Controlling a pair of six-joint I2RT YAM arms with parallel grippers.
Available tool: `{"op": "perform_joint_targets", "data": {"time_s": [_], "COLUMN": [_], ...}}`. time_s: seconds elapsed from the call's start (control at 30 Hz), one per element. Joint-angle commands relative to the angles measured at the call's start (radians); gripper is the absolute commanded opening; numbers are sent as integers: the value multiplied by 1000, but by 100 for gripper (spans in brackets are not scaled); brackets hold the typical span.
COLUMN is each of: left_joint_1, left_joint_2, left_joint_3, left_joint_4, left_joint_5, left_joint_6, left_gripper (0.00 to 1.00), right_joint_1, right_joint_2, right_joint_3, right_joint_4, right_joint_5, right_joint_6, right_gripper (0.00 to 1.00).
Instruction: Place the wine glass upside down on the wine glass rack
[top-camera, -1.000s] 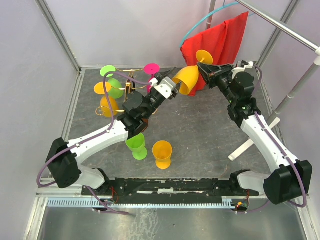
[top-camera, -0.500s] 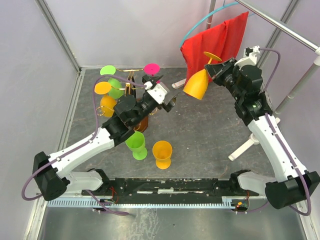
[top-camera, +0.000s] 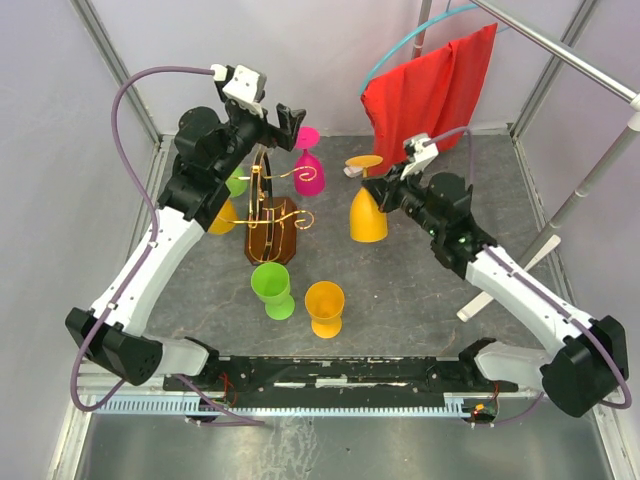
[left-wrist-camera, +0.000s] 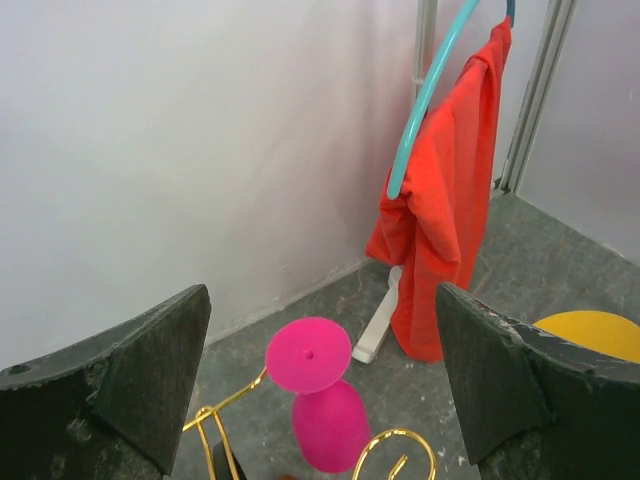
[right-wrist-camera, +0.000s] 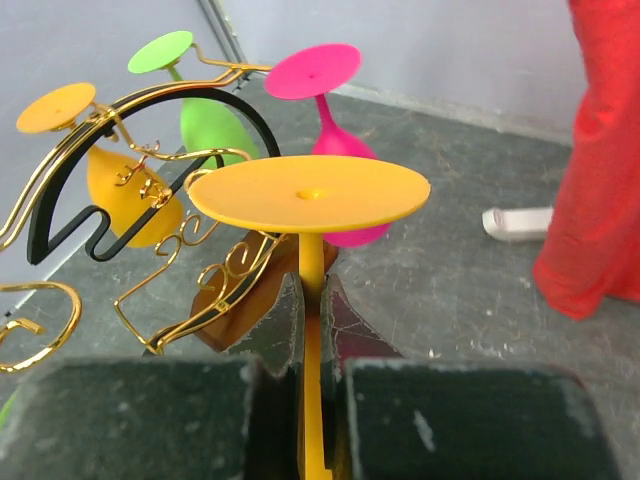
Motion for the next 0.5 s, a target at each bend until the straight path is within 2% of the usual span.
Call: {"op": "perform_joint_targets", "data": {"time_s": [0.0,0.47], "left_joint_1": [30,62], "left_joint_2": [-13,-40], "left_joint_3": [2,-47], "left_joint_4": [-22,-12], "left_joint_5": [68,57], "left_joint_6": [-73,-79], "left_gripper": [99,99], "right_joint_1": [44,158], "right_joint_2": [16,256], "right_joint_3": [-79,-115], "right_joint_4": [369,700], "right_joint_5": [-18,-130], "right_joint_6": [-133,-252], "right_gripper": [1,1]}}
